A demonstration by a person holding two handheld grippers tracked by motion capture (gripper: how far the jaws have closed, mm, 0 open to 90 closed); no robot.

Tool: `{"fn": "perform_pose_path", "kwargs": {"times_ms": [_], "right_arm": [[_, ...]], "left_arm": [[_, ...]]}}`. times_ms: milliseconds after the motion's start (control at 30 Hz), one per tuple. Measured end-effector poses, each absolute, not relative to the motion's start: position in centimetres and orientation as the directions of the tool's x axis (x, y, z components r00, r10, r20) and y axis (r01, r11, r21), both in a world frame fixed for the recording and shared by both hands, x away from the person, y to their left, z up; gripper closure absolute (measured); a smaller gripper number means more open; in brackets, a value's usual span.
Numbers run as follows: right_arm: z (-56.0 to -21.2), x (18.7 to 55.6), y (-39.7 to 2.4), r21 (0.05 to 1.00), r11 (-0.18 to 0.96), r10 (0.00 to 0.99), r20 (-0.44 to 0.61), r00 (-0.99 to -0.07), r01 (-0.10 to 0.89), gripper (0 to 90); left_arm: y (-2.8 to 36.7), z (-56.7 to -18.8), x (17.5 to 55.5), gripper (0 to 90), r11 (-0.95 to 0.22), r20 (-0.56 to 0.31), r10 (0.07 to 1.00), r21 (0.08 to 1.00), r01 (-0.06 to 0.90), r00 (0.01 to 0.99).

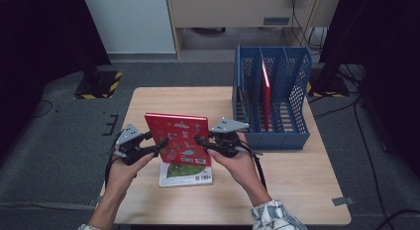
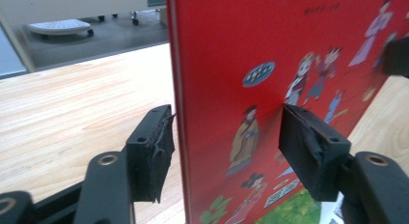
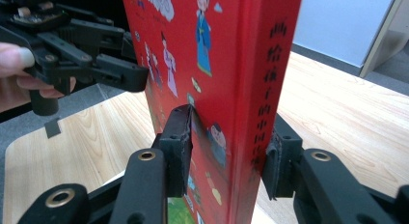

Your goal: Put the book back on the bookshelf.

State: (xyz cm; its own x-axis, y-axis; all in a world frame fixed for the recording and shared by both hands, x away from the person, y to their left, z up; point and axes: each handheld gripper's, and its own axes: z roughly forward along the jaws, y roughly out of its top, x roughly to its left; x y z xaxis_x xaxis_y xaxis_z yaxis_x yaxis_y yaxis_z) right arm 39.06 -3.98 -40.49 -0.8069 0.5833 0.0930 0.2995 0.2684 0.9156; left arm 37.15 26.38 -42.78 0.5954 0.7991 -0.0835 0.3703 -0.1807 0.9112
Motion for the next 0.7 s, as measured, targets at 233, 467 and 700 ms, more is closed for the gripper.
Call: {"fn": "perform_pose_path", "kwargs": {"times_ms": [233,467,700], "right_arm": [[-40.3,38.8,-3.9,0.916,0.278,0.574,0.084,-0.815,0.290,59.7],[-40.2,38.6,-3.8,0.914,0.285,0.569,0.080,-0.818,0.288,59.9],[-40.1,38.1,-3.6,0.917,0.288,0.557,0.073,-0.827,0.275,60.4]], "left_arm": [[26.0,-44.2,36.8,29.7,-0.193,-0.069,0.808,0.907,0.373,0.585],[25.7,-44.6,36.7,31.5,-0.203,-0.048,0.813,0.910,0.361,0.580],[25.6,-44.6,36.6,35.8,-0.212,-0.037,0.814,0.911,0.355,0.580]]}}
